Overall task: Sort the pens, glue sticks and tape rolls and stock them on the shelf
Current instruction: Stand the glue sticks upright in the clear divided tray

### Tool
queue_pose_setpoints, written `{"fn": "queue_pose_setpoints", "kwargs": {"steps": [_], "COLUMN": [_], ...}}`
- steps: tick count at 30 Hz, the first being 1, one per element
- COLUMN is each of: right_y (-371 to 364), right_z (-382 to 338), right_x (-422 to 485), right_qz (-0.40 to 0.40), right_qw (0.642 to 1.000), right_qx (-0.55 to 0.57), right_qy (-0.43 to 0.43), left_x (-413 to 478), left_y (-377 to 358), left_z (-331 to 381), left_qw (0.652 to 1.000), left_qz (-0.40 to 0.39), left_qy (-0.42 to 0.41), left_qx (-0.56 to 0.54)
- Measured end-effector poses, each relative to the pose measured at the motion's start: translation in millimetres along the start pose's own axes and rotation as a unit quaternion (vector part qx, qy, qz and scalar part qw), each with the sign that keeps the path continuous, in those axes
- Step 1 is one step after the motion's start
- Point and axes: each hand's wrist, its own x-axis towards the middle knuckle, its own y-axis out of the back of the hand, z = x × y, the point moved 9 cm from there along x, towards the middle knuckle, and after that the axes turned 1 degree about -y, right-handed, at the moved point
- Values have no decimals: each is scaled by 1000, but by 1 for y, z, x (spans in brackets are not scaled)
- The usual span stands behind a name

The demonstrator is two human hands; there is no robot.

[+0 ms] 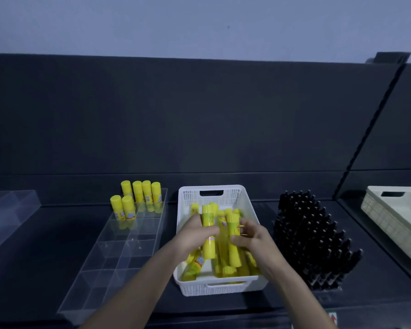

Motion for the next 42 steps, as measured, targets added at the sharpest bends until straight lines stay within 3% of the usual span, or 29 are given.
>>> {"fn": "queue_pose_setpoints", "kwargs": {"steps": [4,6,12,16,20,25,38,42], "right_y": [-31,-52,-105,-145,-176,-210,-214,-202], "right_z": [-20,-30,-42,-62,-74,-57,-40,-76], "right_x": [-4,-6,22,53,89,114,112,80], "right_qz": [-70,-95,-78,-58,8,18,20,107], "right_qw": [990,989,992,979,915,861,880,906], "right_qx": [120,111,-97,-191,-396,-502,-470,-374], "right_qy": [-4,-20,-26,30,77,73,71,169], "left_x": [-15,-22,-46,-63,-69,-61,-44,-41], "left_y": [18,40,131,201,245,263,260,252], "left_z": [9,8,-9,-32,-51,-69,-69,-59], "left_qw": [993,989,968,963,967,976,979,974], "left_qz": [-9,20,116,163,187,174,121,108], "left_qy": [-39,-59,-96,-90,-76,-60,-90,-103], "left_qx": [-108,-135,-202,-195,-154,-119,-136,-170]}}
